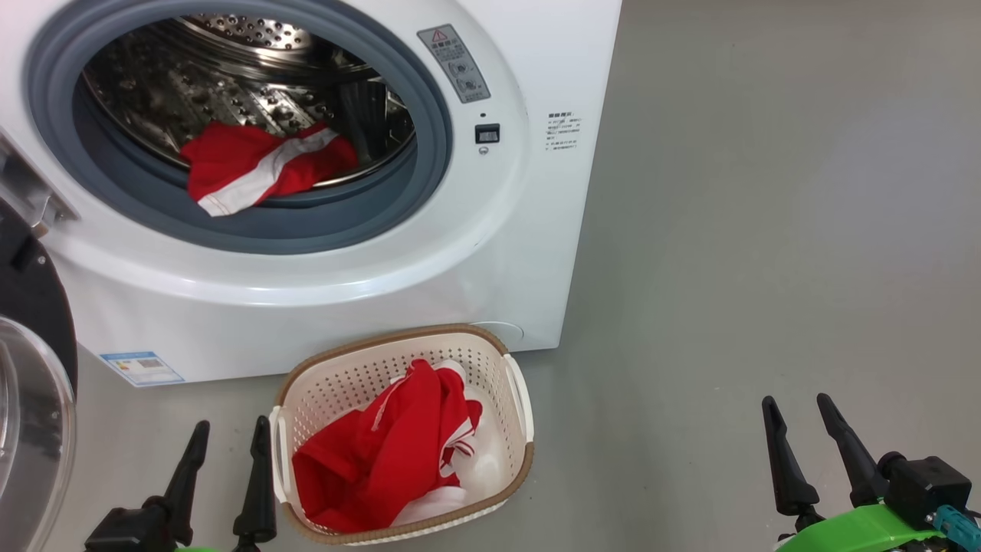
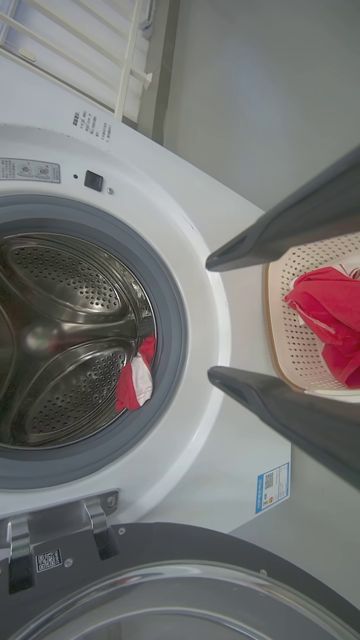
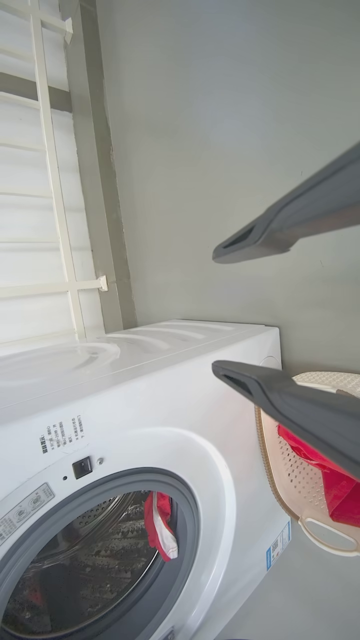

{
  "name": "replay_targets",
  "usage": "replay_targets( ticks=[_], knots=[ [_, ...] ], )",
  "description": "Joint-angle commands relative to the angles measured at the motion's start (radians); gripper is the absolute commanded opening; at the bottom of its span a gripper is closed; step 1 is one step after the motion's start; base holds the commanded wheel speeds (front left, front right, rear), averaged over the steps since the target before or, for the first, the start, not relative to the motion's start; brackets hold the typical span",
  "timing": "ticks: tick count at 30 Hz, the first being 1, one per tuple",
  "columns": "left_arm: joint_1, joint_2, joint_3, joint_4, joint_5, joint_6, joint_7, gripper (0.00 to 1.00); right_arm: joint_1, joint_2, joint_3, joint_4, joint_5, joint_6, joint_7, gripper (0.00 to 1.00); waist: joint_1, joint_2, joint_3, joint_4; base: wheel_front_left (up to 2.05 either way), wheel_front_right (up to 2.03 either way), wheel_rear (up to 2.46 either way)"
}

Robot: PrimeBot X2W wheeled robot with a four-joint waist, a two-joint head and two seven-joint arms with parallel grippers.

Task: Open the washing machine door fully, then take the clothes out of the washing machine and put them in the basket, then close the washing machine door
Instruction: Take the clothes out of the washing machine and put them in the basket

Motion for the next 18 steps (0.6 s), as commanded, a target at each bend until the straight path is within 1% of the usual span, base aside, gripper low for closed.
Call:
replay_targets(
  ticks=[1, 12, 18],
  knots=[
    [-0.002, 0.017, 0.035, -0.031, -0.012, -0.005, -0.005, 1.0, 0.001, -0.007, 0.017, -0.026, -0.02, 0.007, -0.006, 1.0, -0.0001, -0.0001, 0.003, -0.001, 0.0, 0.0, 0.0],
    [-0.011, 0.017, 0.028, -0.039, -0.014, 0.002, -0.005, 1.0, -0.005, -0.006, 0.017, -0.027, -0.02, 0.007, -0.006, 1.0, -0.0001, -0.0001, 0.011, -0.001, 0.0, 0.0, 0.0],
    [-0.04, 0.017, 0.0, -0.017, -0.026, 0.007, -0.005, 1.0, -0.016, -0.006, 0.019, -0.03, -0.02, 0.007, -0.006, 1.0, -0.0001, -0.0001, 0.033, 0.004, 0.0, 0.0, 0.0]
  ],
)
